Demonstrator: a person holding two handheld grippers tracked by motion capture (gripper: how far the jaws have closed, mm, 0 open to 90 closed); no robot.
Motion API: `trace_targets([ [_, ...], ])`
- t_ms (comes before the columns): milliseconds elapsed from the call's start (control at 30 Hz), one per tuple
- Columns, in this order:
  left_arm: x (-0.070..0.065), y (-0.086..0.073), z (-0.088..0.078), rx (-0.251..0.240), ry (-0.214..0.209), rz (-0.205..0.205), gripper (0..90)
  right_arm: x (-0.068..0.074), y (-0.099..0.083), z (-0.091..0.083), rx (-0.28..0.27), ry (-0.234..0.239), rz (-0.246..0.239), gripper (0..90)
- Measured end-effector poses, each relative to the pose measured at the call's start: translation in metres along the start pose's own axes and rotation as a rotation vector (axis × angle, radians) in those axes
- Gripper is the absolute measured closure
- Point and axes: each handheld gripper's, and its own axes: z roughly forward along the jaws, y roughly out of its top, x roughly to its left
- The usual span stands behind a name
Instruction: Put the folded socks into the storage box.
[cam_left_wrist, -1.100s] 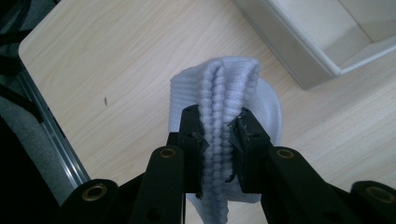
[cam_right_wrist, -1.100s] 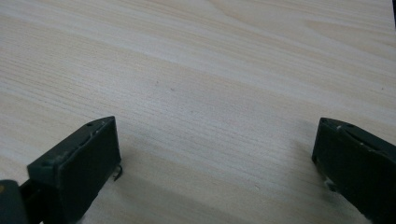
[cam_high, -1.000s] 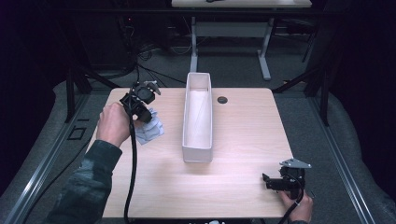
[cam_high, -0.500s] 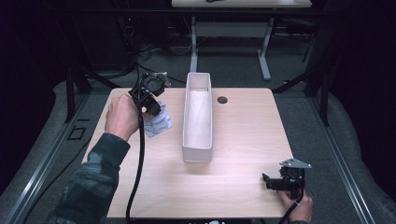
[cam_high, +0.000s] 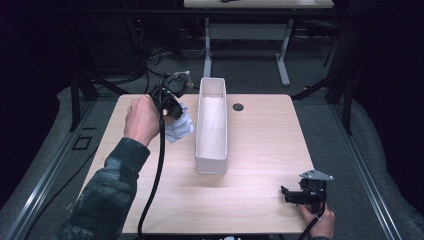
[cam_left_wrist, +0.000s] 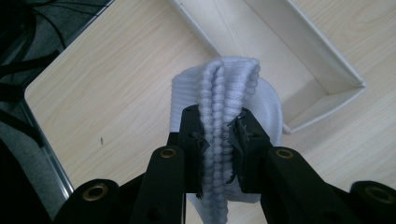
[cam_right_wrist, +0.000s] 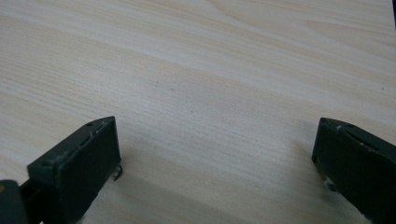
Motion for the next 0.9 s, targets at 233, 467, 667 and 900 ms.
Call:
trace_targets([
  [233, -0.006, 0.009, 0.001, -0.016, -0.008, -0.018, 75.7, 0.000, 0.000, 0.000, 0.000, 0.000, 0.000, 0.3],
  [467, -0.013, 0.018, 0.006, -0.027, -0.012, -0.037, 75.8, 0.000, 0.000, 0.000, 0.000, 0.000, 0.000, 0.2],
  [667, -0.016, 0.024, 0.012, -0.034, -0.012, -0.069, 76.1, 0.000, 0.000, 0.000, 0.000, 0.000, 0.000, 0.2],
  [900, -0.021, 0.030, 0.018, -0.028, -0.006, -0.102, 76.4, 0.000, 0.000, 0.000, 0.000, 0.000, 0.000, 0.3],
])
